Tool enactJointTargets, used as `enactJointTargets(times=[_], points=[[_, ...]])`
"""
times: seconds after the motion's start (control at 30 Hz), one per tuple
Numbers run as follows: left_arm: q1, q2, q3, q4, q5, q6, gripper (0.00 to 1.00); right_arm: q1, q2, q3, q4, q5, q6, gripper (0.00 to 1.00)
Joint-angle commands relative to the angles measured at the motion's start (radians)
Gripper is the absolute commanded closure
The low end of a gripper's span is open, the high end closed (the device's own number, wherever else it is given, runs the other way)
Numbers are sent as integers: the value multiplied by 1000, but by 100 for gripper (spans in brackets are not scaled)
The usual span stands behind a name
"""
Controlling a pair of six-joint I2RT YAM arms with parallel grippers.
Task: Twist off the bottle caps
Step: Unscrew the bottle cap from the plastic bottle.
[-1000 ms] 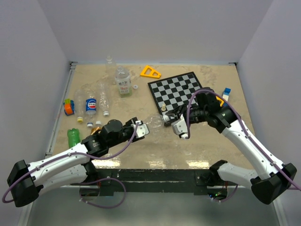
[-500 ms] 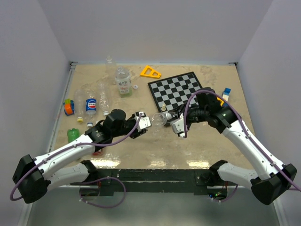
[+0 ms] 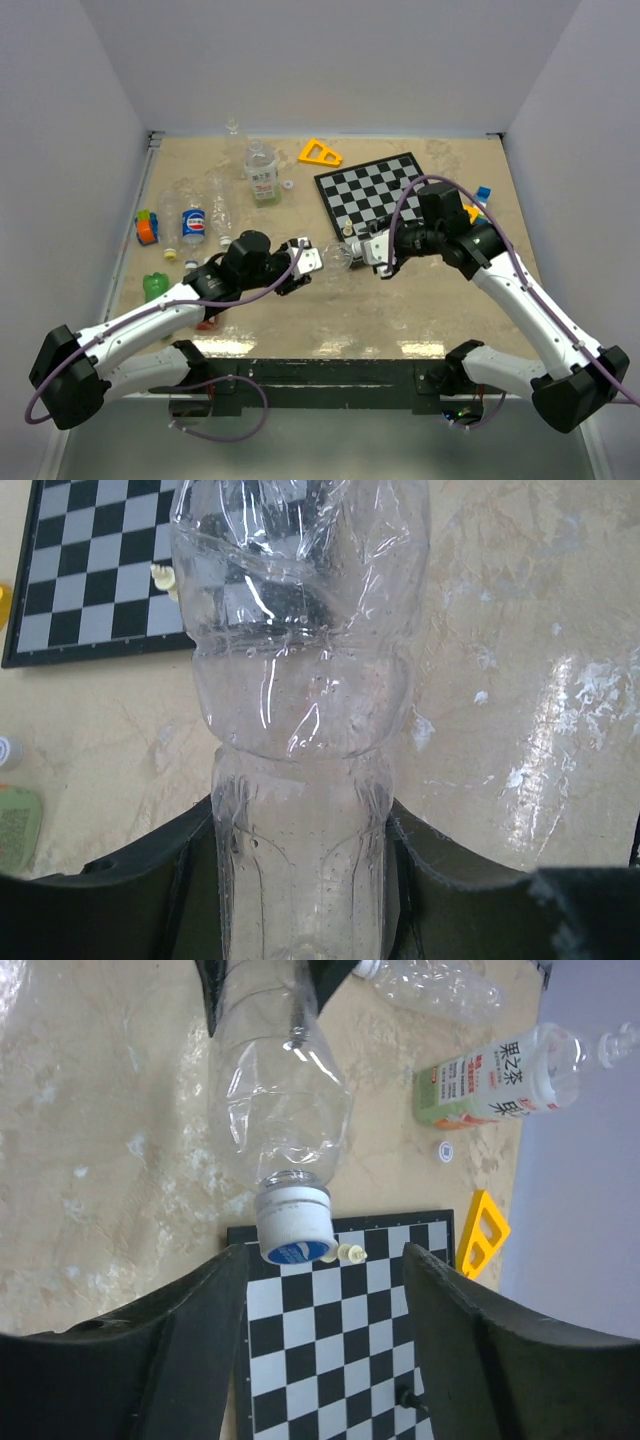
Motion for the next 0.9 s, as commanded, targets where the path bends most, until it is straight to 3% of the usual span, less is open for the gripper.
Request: enactJointTargets(times=[0.0, 0.23, 0.27, 0.33, 0.43, 0.63, 0.87], points=[[-7, -43, -37, 6, -91, 18, 100, -15, -16, 73, 52, -68, 221, 26], [-9, -76, -54, 8, -184, 19, 100, -191, 22, 187, -153, -206, 268, 9], [-9, -78, -54, 8, -186, 19, 100, -199, 29, 188, -161, -209, 285, 2], [-9, -78, -52, 11, -186, 11, 100, -210, 29, 162, -99, -209, 424, 2], [-12, -75, -54, 12, -195, 10, 100, -219, 33, 87, 173, -143, 832, 2], [-12, -72, -55, 14, -214, 2, 100, -222, 156, 110, 142, -288, 864, 8], [-12, -64, -49, 14, -207, -4, 100, -144, 246, 105, 201, -284, 951, 16]])
